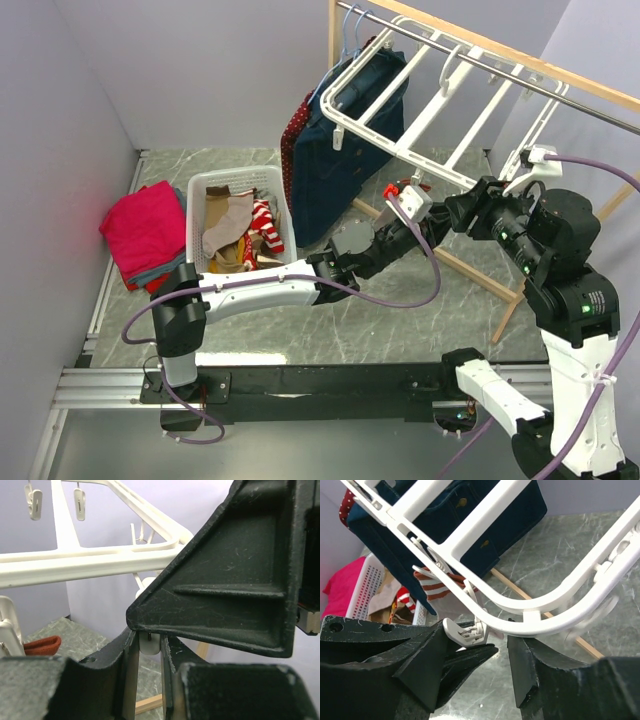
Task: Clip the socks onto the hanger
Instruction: Open the clamp at the hanger.
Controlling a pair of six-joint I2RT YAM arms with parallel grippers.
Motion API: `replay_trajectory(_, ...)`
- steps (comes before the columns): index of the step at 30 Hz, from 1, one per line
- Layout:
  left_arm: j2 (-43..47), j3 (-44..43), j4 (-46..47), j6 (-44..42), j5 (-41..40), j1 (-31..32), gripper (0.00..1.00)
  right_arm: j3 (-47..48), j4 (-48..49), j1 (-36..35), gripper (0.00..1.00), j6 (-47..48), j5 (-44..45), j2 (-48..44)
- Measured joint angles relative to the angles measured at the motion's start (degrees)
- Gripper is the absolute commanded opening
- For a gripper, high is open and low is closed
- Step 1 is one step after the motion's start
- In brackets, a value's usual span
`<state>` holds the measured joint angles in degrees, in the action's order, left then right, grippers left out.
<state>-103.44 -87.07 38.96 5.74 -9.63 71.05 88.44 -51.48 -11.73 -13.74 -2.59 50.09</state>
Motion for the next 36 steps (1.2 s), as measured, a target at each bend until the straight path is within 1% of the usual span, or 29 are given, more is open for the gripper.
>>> replay_trajectory(5, 0.0, 0.0, 0.2, 0.2, 0.3, -0.2, 0.13, -0.8, 1.5, 0.3, 0.53, 0.0, -0.8, -0.3)
replay_trajectory(15, 0.0, -0.2, -0.7, 1.0, 1.2, -0.3, 0.13, -5.2, 5.6, 0.7, 0.53, 0.0, -1.5, -3.1)
replay_trajectory(16, 0.0, -0.2, -0.8, 1.0, 1.4, -0.3, 0.13, -6.0, 6.3, 0.7, 0.52, 0.1, -1.6, -3.8)
replay_trajectory(17, 0.0, -0.4, -1.1, 1.0, 1.7, -0.3, 0.14, -6.8, 7.1, 0.7, 0.48, 0.1, -1.6, -4.5)
replay_trajectory(19, 0.0, -0.5, -1.3, 1.1, 2.3, -0.3, 0.14, -8.7, 9.1, 0.7, 0.45, 0.2, -1.6, -6.2)
replay_trajectory(21, 0.0, -0.8, -2.0, 1.2, 3.0, -0.3, 0.14, -10.3, 10.8, 0.7, 0.43, 0.3, -1.6, -7.6)
replay_trajectory(25, 0.0, -1.3, -2.7, 1.4, 3.8, -0.2, 0.14, -12.9, 14.0, 0.8, 0.42, 0.3, -1.5, -9.5)
replay_trajectory(28, 0.0, -1.5, -3.1, 1.4, 3.7, -0.3, 0.14, -13.5, 15.0, 0.8, 0.44, 0.1, -1.5, -9.6)
replay_trajectory(31, 0.0, -1.8, -3.5, 1.4, 3.8, -0.4, 0.14, -13.7, 15.8, 0.8, 0.43, -0.1, -1.3, -9.6)
replay_trajectory(34, 0.0, -2.0, -3.6, 1.5, 3.8, -0.4, 0.16, -13.9, 16.3, 0.8, 0.32, -0.2, -1.2, -9.6)
replay_trajectory(35, 0.0, -2.0, -3.7, 1.5, 3.7, -0.4, 0.17, -13.9, 16.4, 0.8, 0.27, -0.1, -1.1, -9.6)
replay_trajectory(36, 0.0, -2.0, -3.7, 1.5, 3.8, -0.4, 0.21, -13.9, 16.4, 0.8, 0.25, 0.1, -0.9, -9.6)
